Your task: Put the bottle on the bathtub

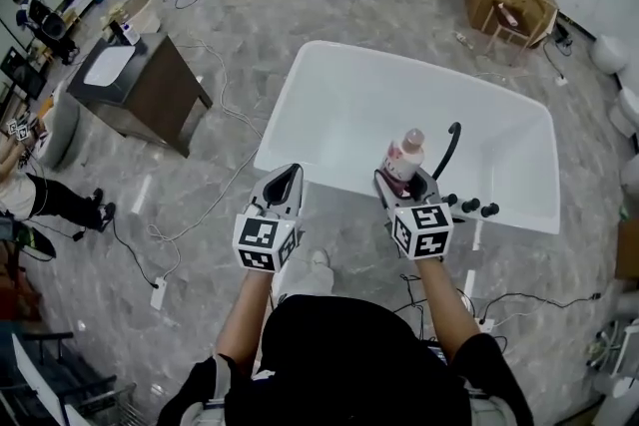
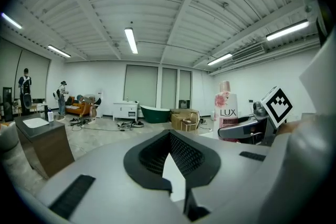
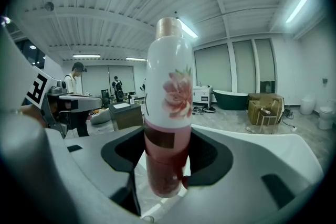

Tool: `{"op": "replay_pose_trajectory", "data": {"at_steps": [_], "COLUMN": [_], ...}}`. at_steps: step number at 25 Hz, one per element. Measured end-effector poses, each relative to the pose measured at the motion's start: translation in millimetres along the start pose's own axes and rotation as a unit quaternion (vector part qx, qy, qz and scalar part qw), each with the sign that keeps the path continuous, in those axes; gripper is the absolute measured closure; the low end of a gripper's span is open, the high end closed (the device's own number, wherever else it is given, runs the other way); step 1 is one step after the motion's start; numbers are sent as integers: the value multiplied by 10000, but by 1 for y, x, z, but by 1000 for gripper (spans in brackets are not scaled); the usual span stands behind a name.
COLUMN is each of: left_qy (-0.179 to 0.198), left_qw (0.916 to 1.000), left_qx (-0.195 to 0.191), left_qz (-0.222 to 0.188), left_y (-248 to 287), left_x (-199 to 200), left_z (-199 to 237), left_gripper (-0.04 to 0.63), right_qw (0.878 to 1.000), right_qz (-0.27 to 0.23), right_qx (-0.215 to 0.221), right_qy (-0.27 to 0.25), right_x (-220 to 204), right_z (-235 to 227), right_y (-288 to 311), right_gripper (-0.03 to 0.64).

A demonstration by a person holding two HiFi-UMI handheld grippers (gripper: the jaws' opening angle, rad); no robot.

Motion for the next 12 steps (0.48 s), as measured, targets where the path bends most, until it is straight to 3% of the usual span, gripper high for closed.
{"op": "replay_pose_trajectory", "data": {"at_steps": [12], "left_qy": [-83], "left_qw": [9984], "left_qx": [-525], "left_qz": [190], "left_y": [90], "left_x": [15], "left_z": [83], "left_gripper": [583], "right_qw": [9985], "right_qz": [166], "right_qx": [-492], "right_qy": [178], "right_x": [23], "right_z": [-13], "right_y": [94], "right_gripper": [364]}}
Point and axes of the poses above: the fingertips, and each gripper's own axes: y forward along the fingers, z to its left, x out of its top, the point moved 4 cm from there along -y, backward along the fingers, and after that the axes turned 2 degrees about -y, right-handed, at the moved point
